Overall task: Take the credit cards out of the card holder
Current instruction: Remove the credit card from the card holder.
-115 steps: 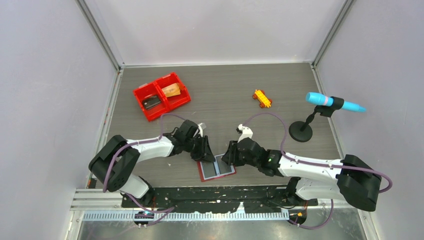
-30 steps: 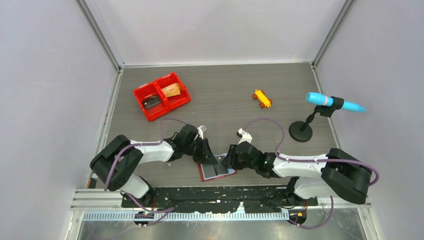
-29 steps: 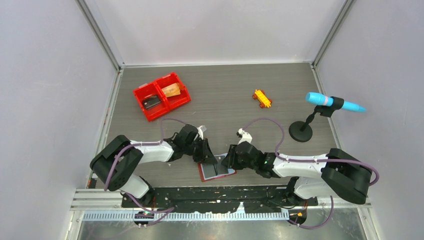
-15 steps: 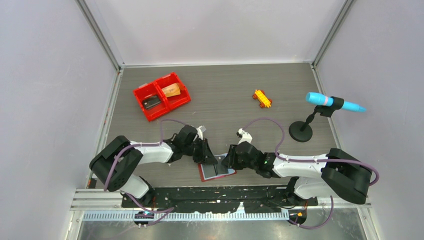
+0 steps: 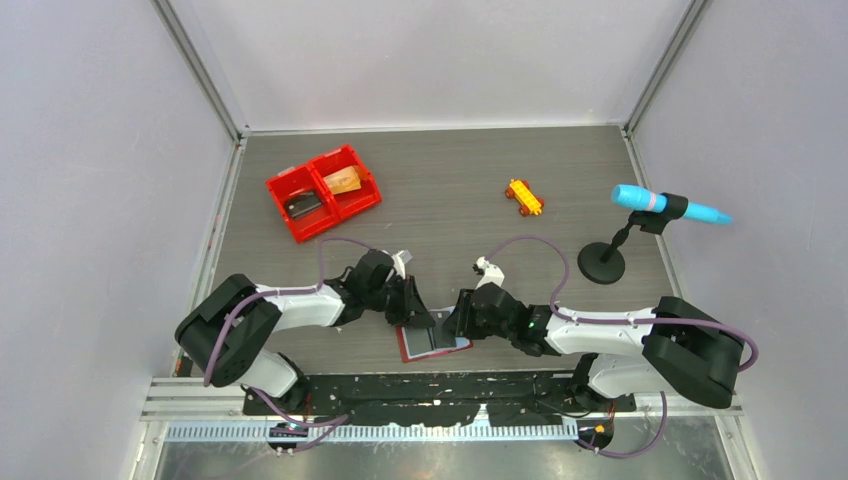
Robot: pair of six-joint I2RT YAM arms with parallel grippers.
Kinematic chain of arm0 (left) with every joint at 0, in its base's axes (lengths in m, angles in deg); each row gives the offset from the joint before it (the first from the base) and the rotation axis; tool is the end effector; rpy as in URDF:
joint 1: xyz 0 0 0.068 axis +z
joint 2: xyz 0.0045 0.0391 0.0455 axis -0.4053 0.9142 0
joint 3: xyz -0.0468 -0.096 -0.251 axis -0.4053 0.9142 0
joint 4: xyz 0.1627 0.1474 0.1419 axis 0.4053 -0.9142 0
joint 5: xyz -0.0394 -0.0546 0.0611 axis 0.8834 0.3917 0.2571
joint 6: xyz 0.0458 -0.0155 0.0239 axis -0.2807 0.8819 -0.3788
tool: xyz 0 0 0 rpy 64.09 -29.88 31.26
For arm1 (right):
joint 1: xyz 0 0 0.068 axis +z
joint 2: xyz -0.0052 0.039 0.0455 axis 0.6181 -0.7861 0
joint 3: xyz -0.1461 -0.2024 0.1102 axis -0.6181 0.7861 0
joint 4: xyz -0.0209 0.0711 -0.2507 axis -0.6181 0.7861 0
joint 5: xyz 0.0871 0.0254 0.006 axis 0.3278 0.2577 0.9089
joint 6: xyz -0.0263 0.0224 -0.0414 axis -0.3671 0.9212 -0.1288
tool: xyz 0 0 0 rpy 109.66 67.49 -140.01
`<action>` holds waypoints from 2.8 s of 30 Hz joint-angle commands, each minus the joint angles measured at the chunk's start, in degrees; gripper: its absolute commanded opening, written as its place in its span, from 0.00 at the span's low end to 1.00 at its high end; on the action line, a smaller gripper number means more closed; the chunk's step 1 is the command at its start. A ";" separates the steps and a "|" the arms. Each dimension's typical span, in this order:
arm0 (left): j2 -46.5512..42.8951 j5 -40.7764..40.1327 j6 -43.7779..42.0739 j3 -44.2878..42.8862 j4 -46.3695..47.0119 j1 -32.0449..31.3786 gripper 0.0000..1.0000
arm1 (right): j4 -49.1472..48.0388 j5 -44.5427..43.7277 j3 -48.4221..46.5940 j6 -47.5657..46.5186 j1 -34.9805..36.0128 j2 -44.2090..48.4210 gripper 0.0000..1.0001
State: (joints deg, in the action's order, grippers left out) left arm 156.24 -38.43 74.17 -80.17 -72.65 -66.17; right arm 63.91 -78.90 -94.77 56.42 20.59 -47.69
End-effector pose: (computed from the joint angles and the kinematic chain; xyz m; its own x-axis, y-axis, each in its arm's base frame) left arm 0.1791 -0.1857 0.1350 -0.9887 -0.1057 -0.1059 0.0183 0.6175 -0.7864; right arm 0.1200 0.1896 0.1422 -0.8514 0.1482 -0.5031 -0.1912 0.8055 0.5609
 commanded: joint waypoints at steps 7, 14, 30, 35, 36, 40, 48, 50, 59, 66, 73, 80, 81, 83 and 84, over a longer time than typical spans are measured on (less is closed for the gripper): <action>-1.48 0.35 -1.22 0.02 0.56 0.59 0.00 | 3.85 -1.78 0.23 -0.55 0.21 -1.13 0.37; -2.27 0.09 -1.74 0.25 -0.87 1.38 0.13 | 4.02 -1.82 0.27 -0.43 0.21 -1.02 0.37; -5.03 -2.09 -3.64 0.61 -5.04 2.41 0.00 | 4.47 -2.09 0.35 -0.46 0.21 -0.10 0.37; -8.18 -4.09 -4.03 0.73 -7.82 2.53 0.00 | 5.22 -2.34 -0.05 -0.98 0.21 1.22 0.37; -8.79 -4.75 -4.03 0.77 -8.57 2.52 0.00 | 5.41 -2.42 -0.09 -1.04 0.21 1.32 0.37; -10.93 -6.05 -4.45 0.74 -10.77 2.62 0.00 | 6.87 -2.71 -1.12 -1.56 0.21 1.78 0.37; -13.06 -6.22 -5.33 1.10 -11.61 2.62 0.00 | 11.83 -3.83 -4.32 -3.51 0.21 4.60 0.38; -12.42 -6.00 -5.92 0.96 -11.59 2.62 0.00 | 11.88 -3.75 -4.95 -3.77 0.22 5.33 0.38; -8.82 -3.83 -6.11 -0.69 -7.88 2.62 0.35 | 10.98 -2.50 -7.47 -5.10 0.24 4.59 0.38; -5.24 -2.42 -5.82 -1.46 -4.93 2.61 0.38 | 9.22 -2.54 -7.02 -4.88 0.21 2.15 0.35; -2.63 -1.02 -5.21 -1.65 -1.29 2.62 0.38 | 5.70 -2.21 -5.63 -4.22 0.22 -1.10 0.33; -0.75 -0.32 -5.09 -2.35 0.21 2.61 0.38 | 3.90 -1.52 -3.52 -2.77 0.22 -2.25 0.33; -0.45 -0.20 -5.02 -2.41 0.45 2.62 0.38 | 3.80 -1.49 -3.30 -2.65 0.22 -2.26 0.33; 0.08 -0.04 -4.77 -2.36 1.13 2.53 0.38 | 3.77 -1.46 -3.07 -2.63 0.26 -2.09 0.33; 0.29 0.05 -4.62 -2.30 1.55 2.53 0.38 | 3.81 -1.56 -3.01 -2.56 0.27 -2.00 0.33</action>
State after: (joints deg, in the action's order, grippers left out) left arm 155.60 -39.68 69.02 -80.61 -74.88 -63.90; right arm 69.29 -80.32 -98.60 53.04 20.59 -49.53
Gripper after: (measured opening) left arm 0.377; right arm 0.331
